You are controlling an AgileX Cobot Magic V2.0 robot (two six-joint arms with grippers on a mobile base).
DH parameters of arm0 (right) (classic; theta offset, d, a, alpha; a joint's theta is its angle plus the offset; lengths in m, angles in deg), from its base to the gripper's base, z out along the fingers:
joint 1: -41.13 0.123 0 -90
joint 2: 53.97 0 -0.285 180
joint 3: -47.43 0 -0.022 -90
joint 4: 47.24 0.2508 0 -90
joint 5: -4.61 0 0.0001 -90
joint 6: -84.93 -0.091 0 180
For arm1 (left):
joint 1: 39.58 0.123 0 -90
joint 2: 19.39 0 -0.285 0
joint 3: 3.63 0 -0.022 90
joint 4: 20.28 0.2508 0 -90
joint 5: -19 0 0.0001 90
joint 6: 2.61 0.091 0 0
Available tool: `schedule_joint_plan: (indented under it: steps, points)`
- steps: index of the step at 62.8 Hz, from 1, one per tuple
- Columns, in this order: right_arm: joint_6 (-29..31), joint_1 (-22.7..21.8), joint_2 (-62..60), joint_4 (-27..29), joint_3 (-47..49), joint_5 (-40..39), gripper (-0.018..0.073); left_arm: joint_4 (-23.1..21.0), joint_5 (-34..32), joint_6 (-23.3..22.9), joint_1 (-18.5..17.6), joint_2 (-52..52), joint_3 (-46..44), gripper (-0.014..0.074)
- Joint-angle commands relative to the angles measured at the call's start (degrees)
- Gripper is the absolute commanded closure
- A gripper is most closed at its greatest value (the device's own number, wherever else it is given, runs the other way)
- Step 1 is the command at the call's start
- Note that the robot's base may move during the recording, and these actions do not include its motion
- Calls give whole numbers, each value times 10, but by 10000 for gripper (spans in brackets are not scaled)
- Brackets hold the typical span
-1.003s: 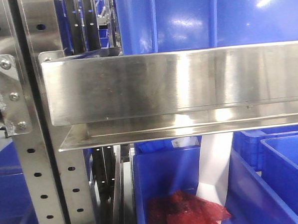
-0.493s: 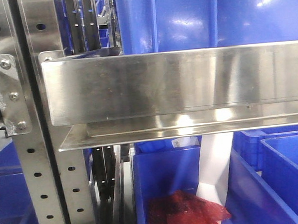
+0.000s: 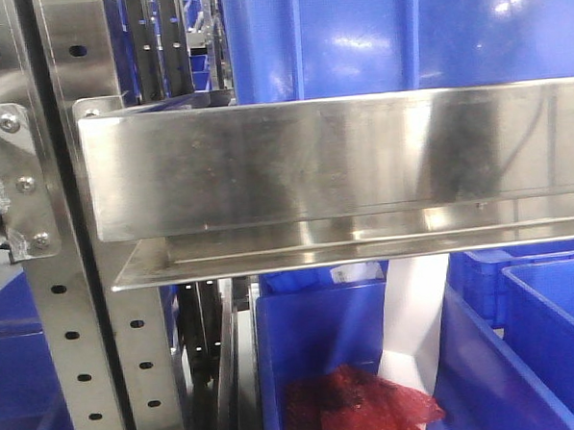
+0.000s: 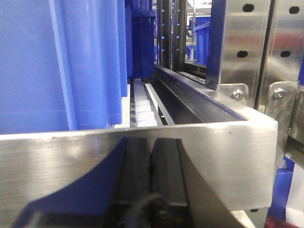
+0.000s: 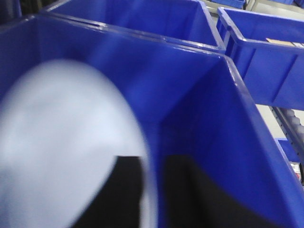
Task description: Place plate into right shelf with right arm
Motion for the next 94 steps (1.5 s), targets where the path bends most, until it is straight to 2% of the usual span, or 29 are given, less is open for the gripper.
schedule_joint_plan:
  steps: [1,5,18,22,29,32,39,70,81,94]
  points:
    - [0,-2,-24,-8,21,-38,0,-1,-51,-1,0,-7,5,643]
    - [0,-2,-28,-8,21,-33,-77,-1,-51,-1,0,-7,5,643]
    - [-5,-2,-74,-5,21,-23,-8,-1,-51,-1,0,-7,5,643]
    - [-13,-2,-102,6,20,-9,63,-1,-51,-1,0,-7,5,643]
    - [-13,-2,-151,20,14,19,249,-1,-51,-1,0,-7,5,643]
    - [-13,-2,-178,21,-1,26,357,-1,-51,-1,0,-7,5,643]
    - [-13,-2,-248,21,-53,26,519,-1,-51,-1,0,-7,5,643]
    - [-13,-2,-634,23,-439,-20,505,-1,-51,-1,0,-7,5,643]
    - [-13,-2,-721,24,-510,-20,505,-1,-51,-1,0,-7,5,643]
    - [-13,-2,-741,24,-532,-2,505,-1,-51,-1,0,-7,5,643]
